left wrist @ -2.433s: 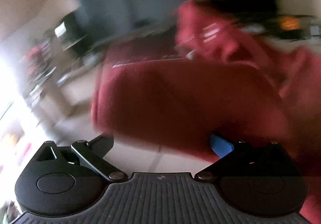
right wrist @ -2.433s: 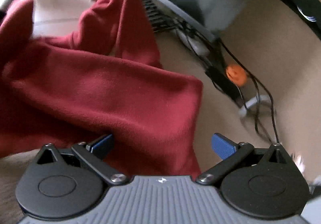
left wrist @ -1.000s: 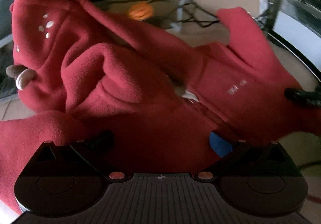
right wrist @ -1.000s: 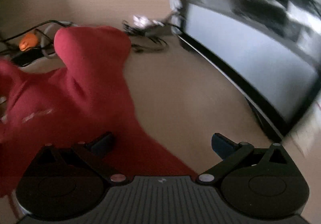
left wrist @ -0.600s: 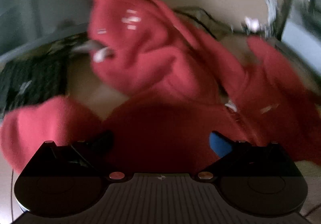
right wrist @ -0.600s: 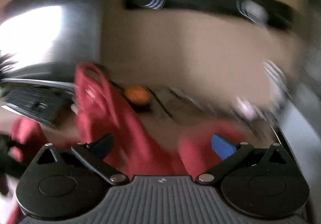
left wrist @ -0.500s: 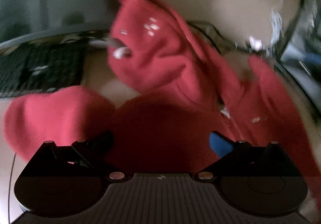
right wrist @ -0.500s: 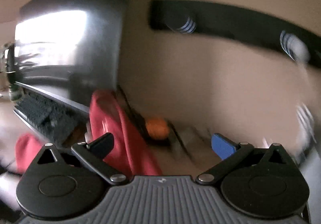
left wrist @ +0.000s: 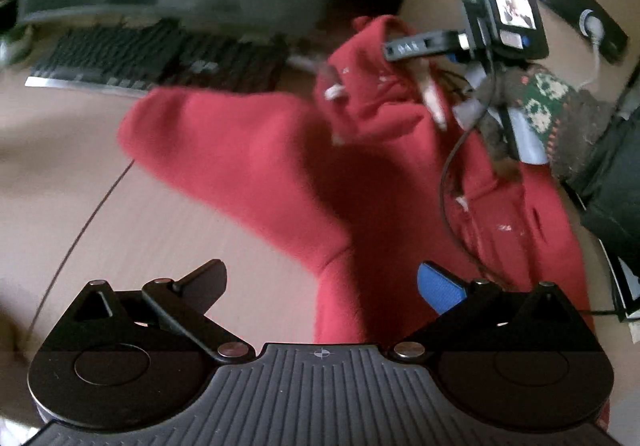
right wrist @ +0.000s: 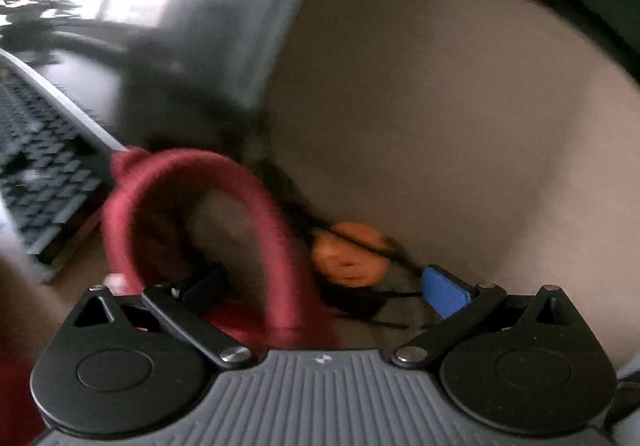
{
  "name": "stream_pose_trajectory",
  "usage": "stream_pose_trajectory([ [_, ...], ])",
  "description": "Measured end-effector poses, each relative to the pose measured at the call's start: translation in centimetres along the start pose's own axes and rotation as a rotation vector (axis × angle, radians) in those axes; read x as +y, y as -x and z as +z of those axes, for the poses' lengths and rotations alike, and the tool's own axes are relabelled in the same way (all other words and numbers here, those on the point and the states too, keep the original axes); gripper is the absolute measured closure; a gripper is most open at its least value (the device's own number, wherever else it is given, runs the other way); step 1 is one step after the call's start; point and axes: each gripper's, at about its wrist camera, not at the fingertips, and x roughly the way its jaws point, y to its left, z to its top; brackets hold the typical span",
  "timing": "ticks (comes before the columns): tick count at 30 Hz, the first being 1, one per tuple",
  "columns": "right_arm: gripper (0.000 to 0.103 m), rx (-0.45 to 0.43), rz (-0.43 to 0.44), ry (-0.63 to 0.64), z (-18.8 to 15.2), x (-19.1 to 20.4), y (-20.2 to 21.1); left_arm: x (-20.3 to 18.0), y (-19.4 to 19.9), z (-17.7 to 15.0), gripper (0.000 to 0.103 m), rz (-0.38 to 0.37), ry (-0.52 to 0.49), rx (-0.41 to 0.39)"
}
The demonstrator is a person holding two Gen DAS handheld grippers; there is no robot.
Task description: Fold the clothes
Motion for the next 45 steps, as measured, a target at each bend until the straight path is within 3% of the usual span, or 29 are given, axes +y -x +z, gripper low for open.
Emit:
stream_pose_trajectory([
  [7, 0.0, -0.147, -0.222, -0.139, -1.5, -7.6, 3.6, 0.9, -0.4, -0.3, 0.0, 0.009, 0.013, 0.019],
  [10, 0.0, -0.207, -0.269, -0.227, -0.8, -11.3, 5.3, 0.9, -0.9, -0.2, 0.0, -0.006, 0.02, 0.031],
  [15, 0.0, -0.345, -0.367, -0.291, 1.4, -14.3, 7.3, -0.3, -1.3, 0.4, 0.0, -0.034, -0.001, 0.018],
  [18, 0.0, -0.356, -0.413, -0.334, 1.9, -15.5, 7.2, -1.0, -1.1, 0.9, 0.0, -0.034, -0.023, -0.001],
  [21, 0.0, -0.156, -0.289, -0.277, 2.2, -16.0, 5.4, -1.3, -1.0, 1.0, 0.0, -0.026, -0.025, -0.011],
  [23, 0.0, -0.105, -0.207, -0.244, 1.0, -15.6, 6.0, -1.4, -1.1, 1.0, 0.0, -0.029, -0.023, -0.008],
  [29, 0.0, -0.147, -0.024, -0.309, -3.4, -16.4, 15.4, -2.5, -1.3, 0.7, 0.0, -0.051, -0.134, 0.007],
  [32, 0.0, -0.083, 0.121, -0.388, -6.4, -16.6, 19.5, -3.2, -1.2, 0.2, 0.0, -0.085, -0.235, 0.021],
  [34, 0.0, -0.007, 0.139, -0.402, -9.1, -16.4, 21.0, -3.3, -1.0, -0.4, 0.0, -0.122, -0.302, 0.039],
  [40, 0.0, 0.217, 0.12, -0.225, -18.4, -11.0, 26.4, -3.1, 1.2, -3.6, 0.0, -0.239, -0.514, 0.079],
  [43, 0.0, 0.307, 0.164, -0.241, -23.0, -8.5, 29.6, -2.7, 2.3, -5.6, 0.0, -0.289, -0.631, 0.113],
  [45, 0.0, 0.34, 0.17, -0.267, -25.6, -7.2, 32.2, -2.6, 2.4, -7.0, 0.0, -0.283, -0.708, 0.124],
])
